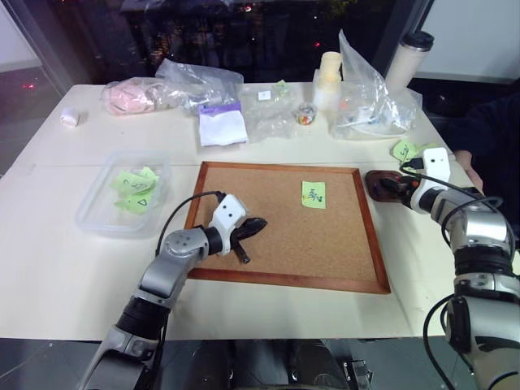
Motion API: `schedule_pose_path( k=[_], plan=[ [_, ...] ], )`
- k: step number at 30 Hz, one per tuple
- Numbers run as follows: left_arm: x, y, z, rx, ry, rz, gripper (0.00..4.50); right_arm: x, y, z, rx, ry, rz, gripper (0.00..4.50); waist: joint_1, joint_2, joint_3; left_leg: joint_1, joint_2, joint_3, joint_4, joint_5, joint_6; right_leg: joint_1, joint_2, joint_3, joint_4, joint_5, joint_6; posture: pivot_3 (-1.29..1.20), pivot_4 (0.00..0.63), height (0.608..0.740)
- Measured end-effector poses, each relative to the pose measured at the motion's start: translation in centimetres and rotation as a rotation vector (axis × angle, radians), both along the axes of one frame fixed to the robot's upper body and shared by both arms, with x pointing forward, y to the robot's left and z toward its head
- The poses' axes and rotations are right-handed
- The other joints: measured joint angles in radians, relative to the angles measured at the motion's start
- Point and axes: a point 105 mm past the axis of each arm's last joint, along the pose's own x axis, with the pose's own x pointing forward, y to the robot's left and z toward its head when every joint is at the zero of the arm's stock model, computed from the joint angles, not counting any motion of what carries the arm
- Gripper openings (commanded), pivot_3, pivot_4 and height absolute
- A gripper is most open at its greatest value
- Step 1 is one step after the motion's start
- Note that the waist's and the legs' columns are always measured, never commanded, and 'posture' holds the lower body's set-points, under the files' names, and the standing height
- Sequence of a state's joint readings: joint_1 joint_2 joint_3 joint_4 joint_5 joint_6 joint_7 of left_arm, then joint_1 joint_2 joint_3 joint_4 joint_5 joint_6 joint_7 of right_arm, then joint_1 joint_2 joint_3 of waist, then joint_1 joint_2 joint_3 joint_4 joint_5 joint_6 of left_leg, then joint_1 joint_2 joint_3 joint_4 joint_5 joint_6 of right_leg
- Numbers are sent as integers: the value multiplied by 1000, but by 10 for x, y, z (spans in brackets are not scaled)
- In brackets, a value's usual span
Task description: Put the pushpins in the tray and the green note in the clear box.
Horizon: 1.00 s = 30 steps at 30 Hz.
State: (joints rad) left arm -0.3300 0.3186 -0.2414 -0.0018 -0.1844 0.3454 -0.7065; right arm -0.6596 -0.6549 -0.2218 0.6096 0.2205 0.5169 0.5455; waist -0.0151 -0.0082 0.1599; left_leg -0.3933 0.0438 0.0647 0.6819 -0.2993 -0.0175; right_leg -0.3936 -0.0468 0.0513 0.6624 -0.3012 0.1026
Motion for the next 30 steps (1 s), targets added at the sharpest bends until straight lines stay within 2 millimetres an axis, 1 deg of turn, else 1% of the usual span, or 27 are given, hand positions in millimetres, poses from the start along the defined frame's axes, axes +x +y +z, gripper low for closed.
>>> schedule_pose_path(
  k=[1, 5, 9, 11, 14, 15, 17, 19, 20, 22, 25, 28, 30],
  plan=[
    [0, 0, 0, 0, 0, 0, 0, 0, -1, 2, 1, -5, -3, 4474, 0, 0, 0, 0, 0, 0, 0, 0, 0, 0, 0, 0, 0, 0, 0, 0, 150, 740],
    [-1, 1, 0, 3, -1, -2, 0, -1, -4, 14, -6, -33, -2, 4474, -1, 0, 0, 0, 0, 0, -1, 0, 0, 0, 0, 0, 0, 0, 0, 0, 150, 740],
    [-1, 0, 0, 4, -1, -5, 0, 0, 6, 30, -6, -73, 45, 4474, -1, 0, 0, 0, 0, 0, -1, 0, 0, 0, 0, 0, 0, 0, 0, 0, 150, 740],
    [-1, 0, 0, 2, -1, -8, 0, -2, 11, 32, -2, -75, 68, 4474, 1, 0, 0, 0, 1, 0, -1, 0, 0, 0, 0, 0, -1, 0, 0, 0, 150, 740],
    [-1, 0, 0, 2, -1, -9, 0, -7, 21, 31, 13, -60, 114, 4474, 1, 0, 0, 0, 1, 0, -1, 0, 0, 0, 0, 0, -1, 0, 0, 0, 150, 740],
    [-1, 0, 0, 2, -1, -10, 0, -11, 29, 30, 12, -57, 153, 4474, 2, 0, 0, 0, 1, 0, -2, 0, 1, 0, 0, 0, -1, 0, 0, 0, 150, 740],
    [-2, 1, -1, 5, 1, -8, 0, -22, 61, 27, 12, -51, 295, 4474, 1, 0, 0, 0, 2, -1, -2, -1, 1, 0, 1, 0, -2, 0, 0, 0, 150, 740],
    [-1, 1, -1, 5, 1, -7, 0, -32, 95, 17, 23, -31, 425, 4474, -1, 0, 0, 0, 3, -1, -2, 0, 1, 0, 1, 0, -1, 0, 0, 0, 150, 740],
    [-1, 0, 0, 3, -1, -7, 0, -35, 107, 13, 30, -27, 462, 4241, -1, 0, 0, 0, 3, -1, -1, 0, 1, 0, 0, 0, -1, 0, 0, 0, 150, 740],
    [-1, -2, 0, -1, -1, -9, 0, -38, 119, 11, 32, -25, 503, 3608, 2, 0, 0, 0, 2, -1, -1, -1, 1, 0, 0, 0, -2, 0, 0, 0, 150, 740],
    [-2, -1, 0, 1, -2, -10, 0, -41, 126, 10, 10, -24, 528, 2106, 3, 0, 0, -1, 2, -1, -2, -1, 2, 0, 0, -1, -4, 0, 0, 0, 150, 740],
    [-2, -1, 0, 2, -3, -9, 0, -44, 131, -4, -19, 13, 548, 2106, 1, 0, 0, -1, 2, -1, -2, -1, 2, 0, 0, -1, -4, 0, 0, 0, 150, 740],
    [-2, -1, 0, 3, -3, -8, 0, -46, 134, -8, -26, 27, 559, 2106, 1, 0, 0, -1, 2, -1, -2, -1, 2, 0, 0, -1, -4, 0, 0, 0, 150, 740]
  ],
)
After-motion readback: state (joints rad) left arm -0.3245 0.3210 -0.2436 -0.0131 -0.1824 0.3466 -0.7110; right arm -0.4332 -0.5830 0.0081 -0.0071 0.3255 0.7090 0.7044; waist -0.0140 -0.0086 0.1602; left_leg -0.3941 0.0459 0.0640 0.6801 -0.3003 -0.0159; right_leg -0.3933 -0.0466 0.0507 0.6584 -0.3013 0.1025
